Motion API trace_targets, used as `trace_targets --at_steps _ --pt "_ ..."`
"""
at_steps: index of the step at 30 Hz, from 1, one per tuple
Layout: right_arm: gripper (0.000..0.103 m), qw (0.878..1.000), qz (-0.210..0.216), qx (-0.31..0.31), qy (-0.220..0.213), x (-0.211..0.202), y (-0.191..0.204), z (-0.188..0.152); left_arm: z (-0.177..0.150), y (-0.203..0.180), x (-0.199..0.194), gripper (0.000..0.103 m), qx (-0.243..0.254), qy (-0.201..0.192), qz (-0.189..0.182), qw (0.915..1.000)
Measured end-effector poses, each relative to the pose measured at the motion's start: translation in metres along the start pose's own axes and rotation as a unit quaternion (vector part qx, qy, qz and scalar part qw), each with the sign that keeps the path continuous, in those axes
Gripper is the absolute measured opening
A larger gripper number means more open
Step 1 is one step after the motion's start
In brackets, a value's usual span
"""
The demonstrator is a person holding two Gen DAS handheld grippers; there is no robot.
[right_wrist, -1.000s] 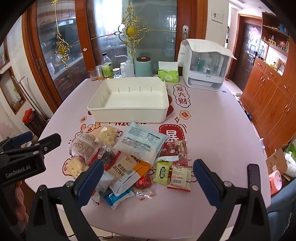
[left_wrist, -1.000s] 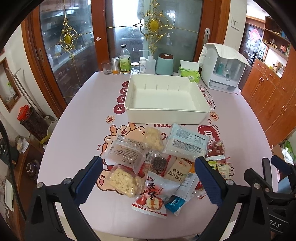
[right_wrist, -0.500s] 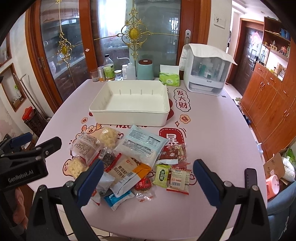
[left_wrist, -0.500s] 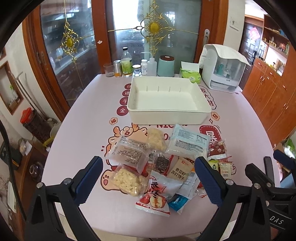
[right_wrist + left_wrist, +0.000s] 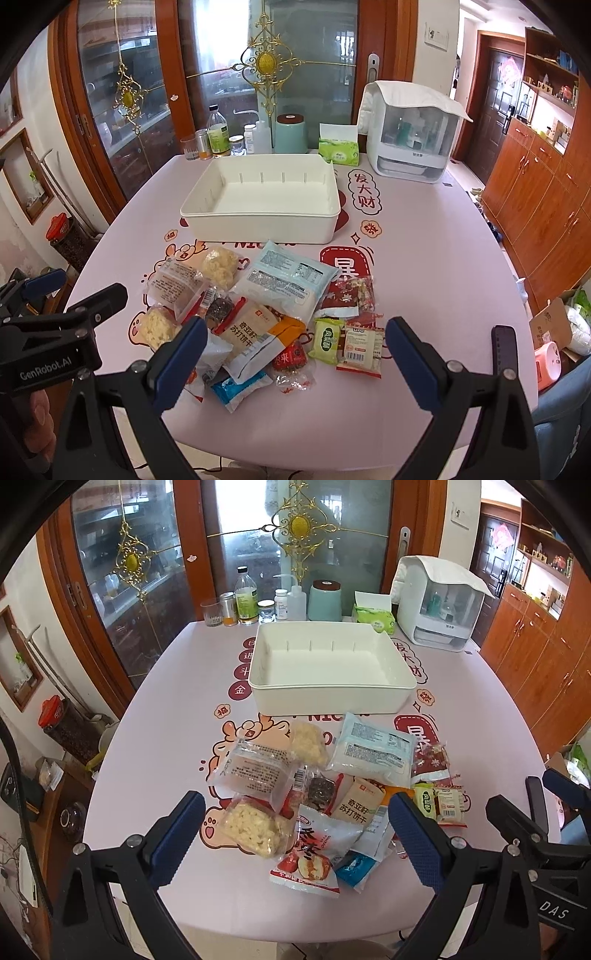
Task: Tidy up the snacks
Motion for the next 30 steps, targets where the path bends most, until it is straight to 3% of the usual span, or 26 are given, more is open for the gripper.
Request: trace_targets --at_steps 7,15,24,30 --pt "0.098 1.000 -0.001 0.000 -0.006 -0.001 -0.005 0.004 0.005 0.004 -0.003 0.099 -0.006 -0.001 -0.008 1.0000" --pt "0.098 1.000 0.006 0.017 -0.021 -0.008 -0.027 0.025 0.023 0.019 -0.014 0.099 -0.013 -0.027 0.013 0.9995" --pt "0.098 1.000 0.006 0.009 -0.005 0.014 -0.049 0.036 0.030 0.035 0.003 0.099 -0.048 -0.002 0.011 0.9988" --pt "0.098 0.999 0.038 -0.006 0.012 0.041 -0.048 0.039 0.039 0.062 0.015 0.099 -0.066 0.000 0.048 0.9967"
Point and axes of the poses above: each gripper's, at about its wrist camera, not at the fingertips, and x roughly the way its jaws point, y to its left, z to its top, the point moved 9 cm from there along x, roughly the way its jaws point, and after that the axes turned 3 degrees about -z, right-handed, at the moved point
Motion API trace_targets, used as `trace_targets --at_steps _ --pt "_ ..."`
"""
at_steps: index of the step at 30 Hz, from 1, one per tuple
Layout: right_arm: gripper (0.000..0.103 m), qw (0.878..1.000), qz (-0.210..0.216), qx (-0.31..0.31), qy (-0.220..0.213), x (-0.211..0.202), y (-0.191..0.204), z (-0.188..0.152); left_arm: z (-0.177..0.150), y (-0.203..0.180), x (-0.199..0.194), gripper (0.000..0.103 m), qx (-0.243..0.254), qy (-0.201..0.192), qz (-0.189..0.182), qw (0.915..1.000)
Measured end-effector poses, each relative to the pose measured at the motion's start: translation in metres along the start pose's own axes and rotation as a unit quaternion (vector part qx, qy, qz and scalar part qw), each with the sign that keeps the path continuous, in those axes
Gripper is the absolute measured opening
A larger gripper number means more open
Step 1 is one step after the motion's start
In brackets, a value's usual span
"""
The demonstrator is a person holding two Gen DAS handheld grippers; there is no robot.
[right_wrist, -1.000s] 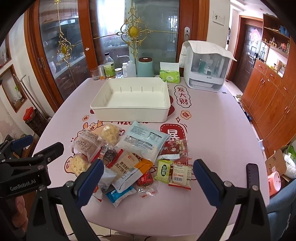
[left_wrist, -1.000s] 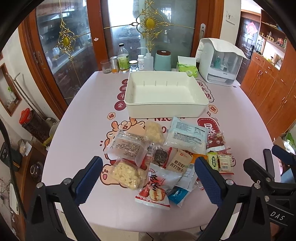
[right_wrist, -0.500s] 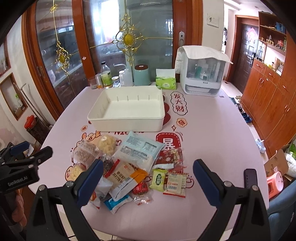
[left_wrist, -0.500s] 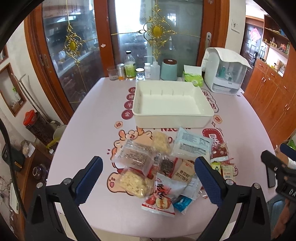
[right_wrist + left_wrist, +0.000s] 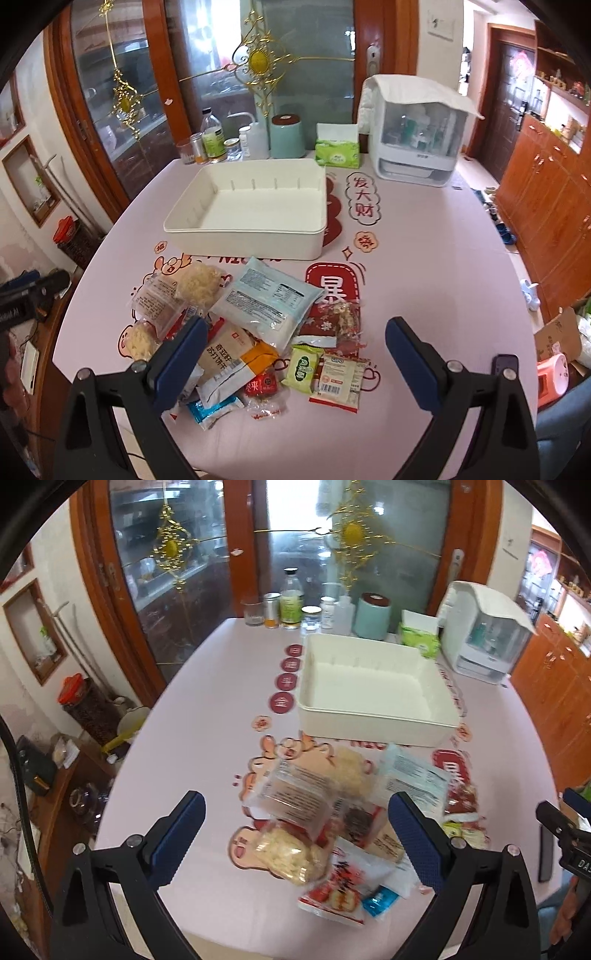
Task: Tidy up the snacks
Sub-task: 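Grasp clear pastry bag with left tool while right tool grasps yellow pastry bag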
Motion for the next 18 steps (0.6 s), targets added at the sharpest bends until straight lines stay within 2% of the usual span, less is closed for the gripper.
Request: trace_targets --at_steps 5,9,14,18 --pt "0.098 0.999 0.022 -0.015 0.020 0.028 0.002 0.000 -0.005 0.022 0.026 0.099 -0.009 0.023 0.029 0.9993" --pt "0.098 0.997 0.051 -0.031 0.046 0.052 0.017 -0.001 -0.022 0.032 0.053 0.099 -0.005 0.059 0.030 0.9978" --pt "0.098 0.994 0.069 -0.056 0.057 0.074 0.052 0.007 -0.040 0.023 0.104 0.099 0.010 0.109 -0.002 0.9940" --pt "0.098 0.992 0.087 -0.053 0.070 0.096 0.083 0.019 -0.048 0.014 0.152 0.099 0.015 0.144 -0.034 0.9889"
Point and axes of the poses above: each gripper's, at about its wrist camera, not at the fingertips, and x roughly the way its jaws point, y to its left, z to its top, the point moved 9 cm from there along x, roughly the way its jaws point, and after that the axes turned 3 degrees about -z, right-handed, at the moved point
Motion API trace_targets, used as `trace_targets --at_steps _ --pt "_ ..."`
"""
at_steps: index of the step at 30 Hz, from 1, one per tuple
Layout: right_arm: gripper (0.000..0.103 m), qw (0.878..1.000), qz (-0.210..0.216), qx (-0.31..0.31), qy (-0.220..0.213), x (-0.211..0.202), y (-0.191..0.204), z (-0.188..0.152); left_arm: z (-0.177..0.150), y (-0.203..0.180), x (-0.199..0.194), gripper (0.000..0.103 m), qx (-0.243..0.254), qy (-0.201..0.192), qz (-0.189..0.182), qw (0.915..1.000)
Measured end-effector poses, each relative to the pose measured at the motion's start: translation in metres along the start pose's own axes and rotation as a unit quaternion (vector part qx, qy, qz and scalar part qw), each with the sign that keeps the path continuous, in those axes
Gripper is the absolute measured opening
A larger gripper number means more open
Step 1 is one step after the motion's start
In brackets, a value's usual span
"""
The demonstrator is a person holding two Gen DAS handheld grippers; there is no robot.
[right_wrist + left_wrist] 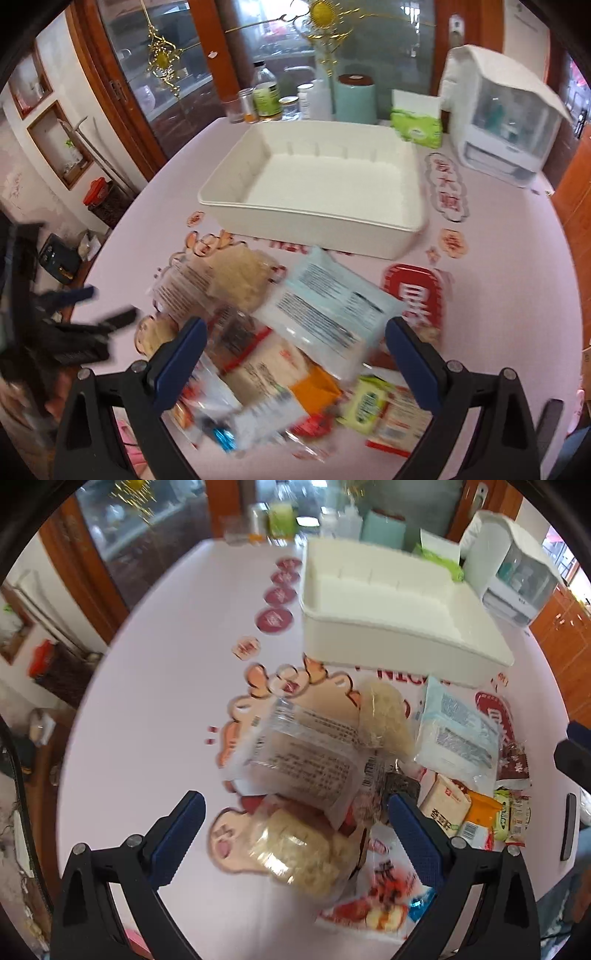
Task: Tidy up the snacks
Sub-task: 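Grasp clear pastry bag with left tool while right tool grasps yellow pastry bag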
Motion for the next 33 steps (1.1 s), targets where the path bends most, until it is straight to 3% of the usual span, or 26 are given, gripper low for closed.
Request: trace_targets --at_steps 3,11,13,22,27,33 --pt "0.098 1.000 0.018 0.010 0.019 0.027 0.021 0.011 0.003 -0.004 0.031 0.099 0.015 0.016 -0.017 0.9996" --pt "0.098 0.995 0.026 0.059 0.075 0.101 0.046 0.021 0.009 -0.003 0.082 0.099 0.037 0.028 -0.017 0.9988" --pt "0.098 0.993 0.026 0.072 0.087 0.115 0.048 0.022 0.011 0.001 0.089 0.103 0.034 0.030 -0.025 0.9986" --pt "0.096 0.989 0.011 0.083 0.120 0.165 0.062 0.027 0.026 0.013 0.106 0.103 0.011 0.042 -0.070 0.9966" --pt "0.079 0.982 0.012 0.103 0.160 0.189 0.062 0.017 0.033 0.016 0.110 0.103 0.010 0.052 -0.087 0.9948" --pt "0.065 0.982 -0.004 0.101 0.161 0.196 0.062 0.016 0.037 0.009 0.122 0.103 0.018 0.049 -0.080 0.9955"
Point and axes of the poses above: each gripper's, at about its wrist camera, not at the fingertips, and x roughly the way its jaws point, y to its left, z to its top, the point moved 9 cm from there along x, roughly the way its jaws point, and after that the axes turned 3 degrees about -z, right-handed, at the moved point
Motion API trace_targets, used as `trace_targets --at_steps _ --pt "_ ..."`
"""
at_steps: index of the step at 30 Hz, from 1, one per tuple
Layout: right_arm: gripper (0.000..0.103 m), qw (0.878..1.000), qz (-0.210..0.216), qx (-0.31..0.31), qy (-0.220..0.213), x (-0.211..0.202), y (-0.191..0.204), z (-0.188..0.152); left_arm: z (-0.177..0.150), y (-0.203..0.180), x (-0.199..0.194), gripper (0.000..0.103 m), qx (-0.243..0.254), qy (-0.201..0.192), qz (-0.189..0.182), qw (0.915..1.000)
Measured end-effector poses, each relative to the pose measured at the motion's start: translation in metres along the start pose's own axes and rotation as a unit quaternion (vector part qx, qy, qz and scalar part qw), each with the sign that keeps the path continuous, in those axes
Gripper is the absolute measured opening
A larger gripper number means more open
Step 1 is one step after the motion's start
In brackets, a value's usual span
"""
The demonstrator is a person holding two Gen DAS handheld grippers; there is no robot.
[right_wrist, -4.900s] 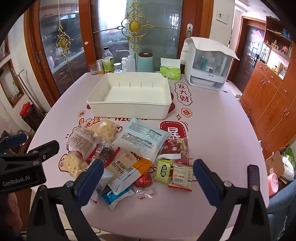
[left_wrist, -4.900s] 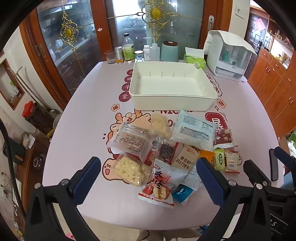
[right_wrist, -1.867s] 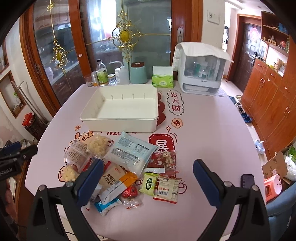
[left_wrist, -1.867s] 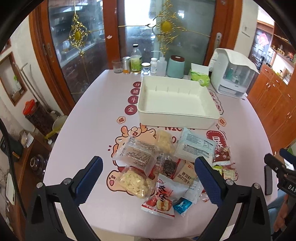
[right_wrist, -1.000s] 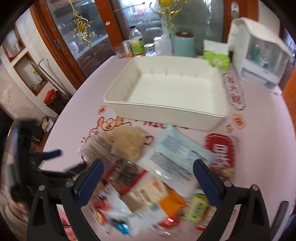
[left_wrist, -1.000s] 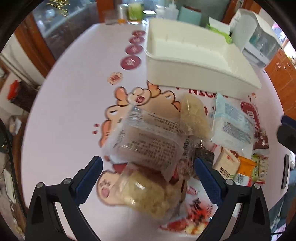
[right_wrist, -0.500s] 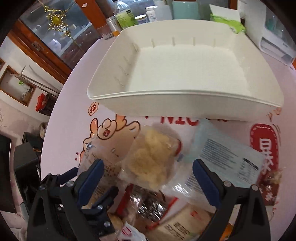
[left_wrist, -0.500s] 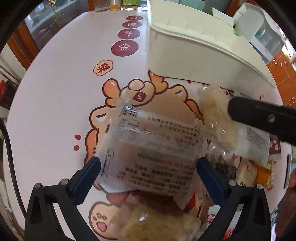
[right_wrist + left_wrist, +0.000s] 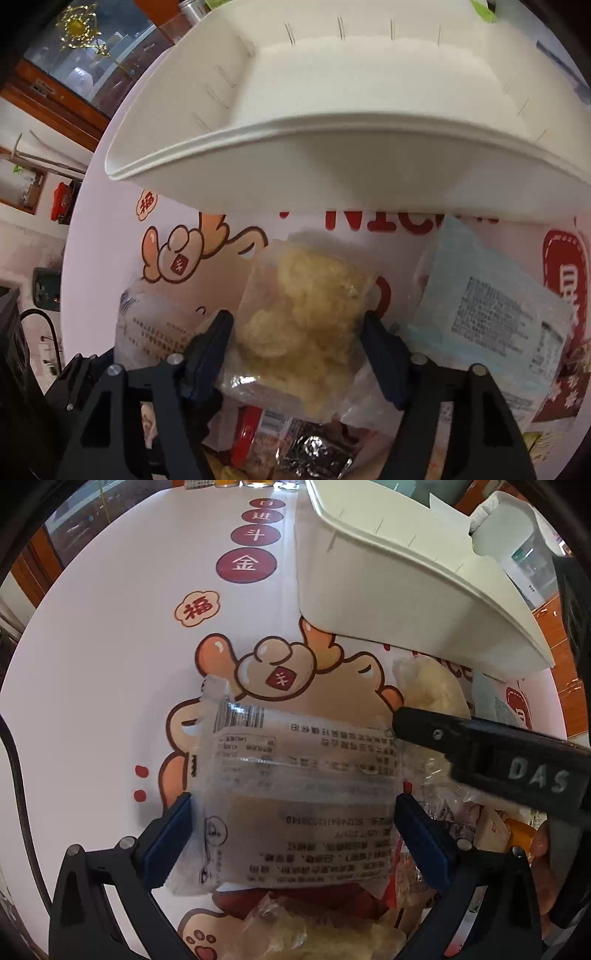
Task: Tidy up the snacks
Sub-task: 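Grasp clear pastry bag with left tool while right tool grasps yellow pastry bag, then carry both bags over the white tray and open both tools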
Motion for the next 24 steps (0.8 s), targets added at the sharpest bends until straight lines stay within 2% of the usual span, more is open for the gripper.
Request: trace_targets --at_steps 4,8,9,11,13,17,24 --pt "0.060 0.999 -0.024 -0.025 -0.010 0.000 0.004 -0.002 0.002 -0.016 0.001 0.103 0.017 -0.006 0.012 0.9998" --pt "0.052 0.999 -0.013 -0.028 -0.011 -0.002 0.005 -0.001 0.004 -0.023 0.001 0.103 0.019 -0.006 0.014 0.9997" --pt "0.051 0.999 -0.009 -0.028 -0.011 -0.003 0.006 -0.001 0.004 -0.022 0.003 0.102 0.019 -0.006 0.015 0.9997" --pt "0.049 0.999 -0.001 -0.032 -0.014 -0.007 0.009 -0.001 0.003 -0.019 -0.004 0.085 0.022 -0.015 0.012 0.9996" --pt "0.048 0.999 0.005 -0.033 -0.016 -0.009 0.010 -0.001 -0.001 -0.019 -0.009 0.082 0.021 -0.019 0.007 0.9996" --pt "0.048 0.999 0.026 -0.026 -0.028 -0.022 0.004 -0.005 -0.002 -0.014 -0.015 0.079 0.002 -0.018 0.000 0.9998" --pt "0.047 0.997 0.048 -0.026 -0.064 -0.063 -0.008 -0.011 -0.011 -0.016 -0.051 0.077 0.010 -0.052 0.002 0.9986"
Point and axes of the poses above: each gripper's, at about its wrist camera, not at the fingertips, and x roughly the way its jaws point, y to its left, z to its top, the point moved 9 cm from there along x, roughly the way its jaws point, and after that the axes turned 3 degrees about -z, right-handed, at the moved point
